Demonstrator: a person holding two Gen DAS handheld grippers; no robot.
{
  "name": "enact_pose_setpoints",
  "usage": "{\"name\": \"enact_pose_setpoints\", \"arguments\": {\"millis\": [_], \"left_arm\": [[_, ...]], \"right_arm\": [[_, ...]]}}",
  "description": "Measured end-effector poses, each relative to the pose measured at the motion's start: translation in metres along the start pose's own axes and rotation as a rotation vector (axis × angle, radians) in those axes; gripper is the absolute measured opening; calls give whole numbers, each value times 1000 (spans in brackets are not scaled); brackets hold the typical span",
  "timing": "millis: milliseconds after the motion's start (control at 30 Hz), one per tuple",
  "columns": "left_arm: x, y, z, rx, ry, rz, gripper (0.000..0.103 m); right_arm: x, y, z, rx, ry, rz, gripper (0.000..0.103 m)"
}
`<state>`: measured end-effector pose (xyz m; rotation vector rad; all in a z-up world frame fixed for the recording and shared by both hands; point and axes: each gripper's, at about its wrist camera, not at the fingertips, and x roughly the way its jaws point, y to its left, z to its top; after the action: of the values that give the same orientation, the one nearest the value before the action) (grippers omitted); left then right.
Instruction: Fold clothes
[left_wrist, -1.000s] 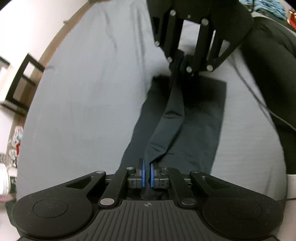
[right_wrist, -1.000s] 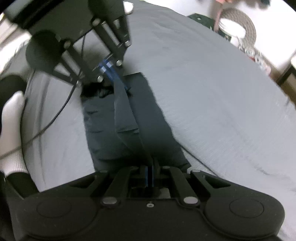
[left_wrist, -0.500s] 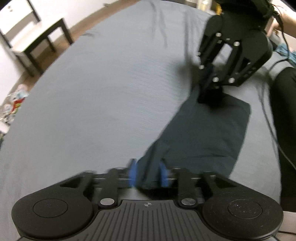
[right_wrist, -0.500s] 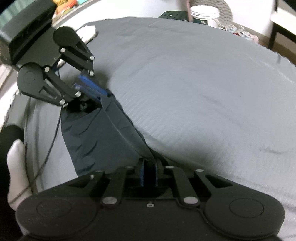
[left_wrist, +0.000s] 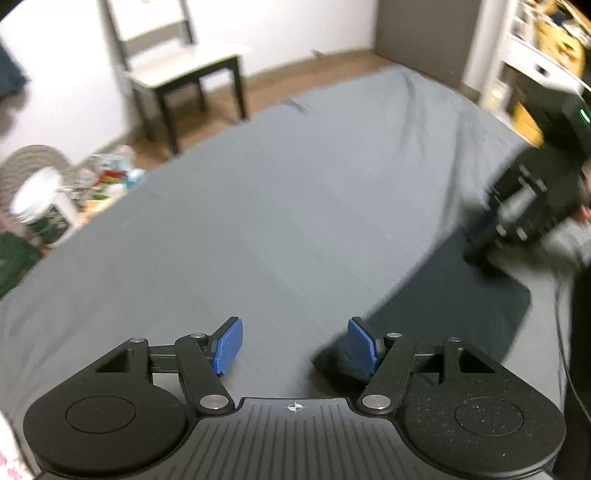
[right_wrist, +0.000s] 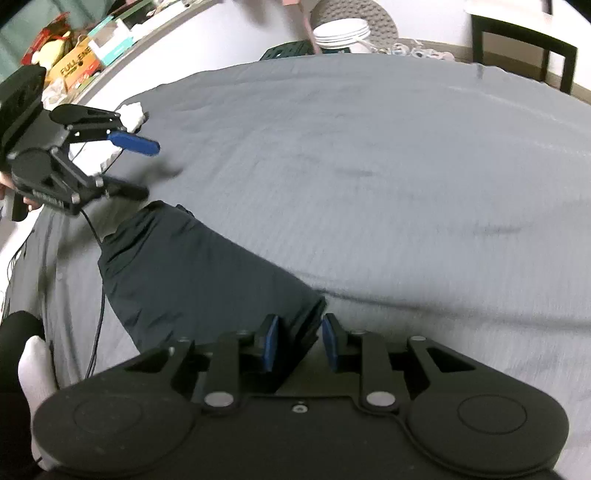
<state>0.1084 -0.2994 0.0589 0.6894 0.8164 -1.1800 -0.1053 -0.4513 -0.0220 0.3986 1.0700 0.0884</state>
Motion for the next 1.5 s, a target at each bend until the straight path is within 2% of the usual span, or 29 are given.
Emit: {"name": "enact_pose_setpoints", "arguments": {"millis": [67, 133, 267, 367, 467, 500, 533, 567, 633, 700, 800, 900, 933, 967, 1000, 1033, 1167, 1200, 1267, 1367, 1500], "left_arm": [[-10, 6, -6, -49, -20, 14, 64], [-17, 9, -19, -143, -43, -35, 64], [-29, 4, -69, -323, -111, -165, 64], [-32, -17, -109, -383, -167, -143, 64], [-35, -38, -132, -415, -229, -121, 64], [-33, -44, -135, -413, -231, -98, 64], [-30, -50, -137, -409, -229, -73, 64], [-28, -56, -138, -397, -214, -41, 63], [-21, -64, -137, -383, -195, 14, 63], [-11, -65, -138, -419, -178, 52, 63], [-6, -54, -145, -558, -183, 37, 63], [2, -50, -152, -616, -199, 29, 64], [4, -51, -156, -629, -205, 28, 64], [6, -51, -159, -642, -213, 27, 64], [5, -53, -161, -648, -224, 26, 64], [5, -54, -164, -654, -235, 25, 64], [2, -60, -167, -664, -268, 26, 64], [0, -62, -166, -666, -270, 34, 64], [-1, -65, -163, -653, -261, 47, 64], [1, -69, -165, -650, -239, 71, 64], [1, -70, -167, -673, -242, 65, 64]], "right_arm": [[-5, -1, -6, 28, -30, -22, 27], [-16, -3, -10, 64, -85, -42, 27], [-24, -5, -14, 157, -173, 19, 33], [-18, -10, -17, 217, -213, 7, 34], [-6, -14, -18, 280, -229, 11, 31], [-2, -12, -19, 296, -235, 5, 27], [3, -12, -20, 314, -243, -1, 14], [4, -14, -23, 342, -255, 4, 5], [5, -20, -29, 401, -279, 30, 5], [5, -22, -35, 430, -298, 13, 5], [4, -24, -42, 449, -316, -20, 5], [5, -27, -45, 447, -330, -9, 6], [4, -28, -46, 452, -340, -1, 9], [4, -29, -46, 456, -351, 6, 17], [2, -28, -47, 451, -366, 1, 23], [-2, -23, -46, 426, -391, -28, 33], [-20, 1, -41, 314, -489, -141, 37], [-24, 13, -37, 262, -512, -146, 38], [-29, 32, -32, 189, -530, -96, 42], [-14, 65, -16, 80, -462, 7, 42], [25, 107, 6, -53, -308, -31, 42]]}}
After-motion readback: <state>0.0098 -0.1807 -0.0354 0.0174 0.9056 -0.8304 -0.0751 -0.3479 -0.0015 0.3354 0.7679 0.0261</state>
